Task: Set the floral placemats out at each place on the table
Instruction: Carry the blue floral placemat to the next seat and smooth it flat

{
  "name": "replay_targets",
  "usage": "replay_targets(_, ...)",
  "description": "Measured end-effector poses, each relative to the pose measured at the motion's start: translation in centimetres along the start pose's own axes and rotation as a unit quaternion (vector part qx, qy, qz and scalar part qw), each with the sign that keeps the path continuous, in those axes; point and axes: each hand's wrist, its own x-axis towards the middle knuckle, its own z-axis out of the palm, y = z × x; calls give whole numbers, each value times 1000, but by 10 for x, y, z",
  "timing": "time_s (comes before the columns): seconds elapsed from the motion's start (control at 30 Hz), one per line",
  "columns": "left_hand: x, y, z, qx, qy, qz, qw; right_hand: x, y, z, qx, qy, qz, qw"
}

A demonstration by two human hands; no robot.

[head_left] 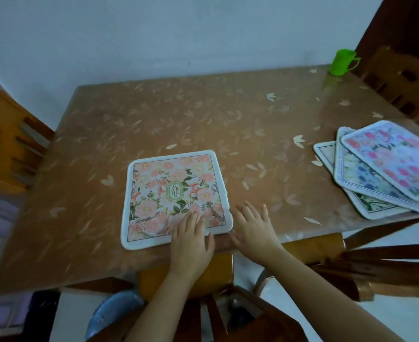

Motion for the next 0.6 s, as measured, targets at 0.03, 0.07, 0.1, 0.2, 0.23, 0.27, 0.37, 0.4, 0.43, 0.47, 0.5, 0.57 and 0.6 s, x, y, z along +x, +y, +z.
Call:
replay_targets(0.03, 1, 11, -1, -1, 11, 14, 1000, -7, 9, -7, -16, 0, 3, 1000)
replay_targets(0.07, 2, 23, -1, 0, 22, 29, 999, -14, 19, -13, -27, -1, 11, 1000)
replay_targets(0.1, 3, 34, -1, 5, 32, 44, 998, -21, 29, -19, -31, 0, 21, 999)
replay_targets(0.2, 9, 65, 5, 1, 41, 77, 996, -39, 55, -34, -21, 26, 46, 998)
replay_targets(0.23, 12, 76, 8, -3, 41, 84, 996, -44, 63, -39, -20, 39, 50, 998)
replay_targets(0.27, 16, 87, 10, -2, 42, 89, 995, -48, 72, -44, -17, 49, 53, 997)
replay_targets(0.37, 30, 119, 21, -1, 43, 104, 994, -55, 101, -54, -6, 63, 53, 997)
replay_targets(0.4, 36, 130, 25, -4, 42, 108, 993, -57, 112, -57, -5, 64, 52, 997)
replay_targets(0.43, 41, 140, 29, -9, 39, 110, 993, -58, 123, -60, -3, 66, 52, 996)
replay_targets(0.47, 47, 151, 32, -12, 37, 111, 993, -58, 136, -63, -1, 69, 55, 996)
replay_targets(0.5, 53, 163, 37, -13, 38, 111, 993, -59, 150, -67, 1, 72, 58, 996)
replay_targets(0.57, 64, 189, 45, -20, 33, 116, 993, -64, 179, -76, -3, 79, 62, 995)
replay_targets(0.6, 70, 204, 49, -27, 31, 123, 992, -67, 195, -81, -6, 84, 66, 994)
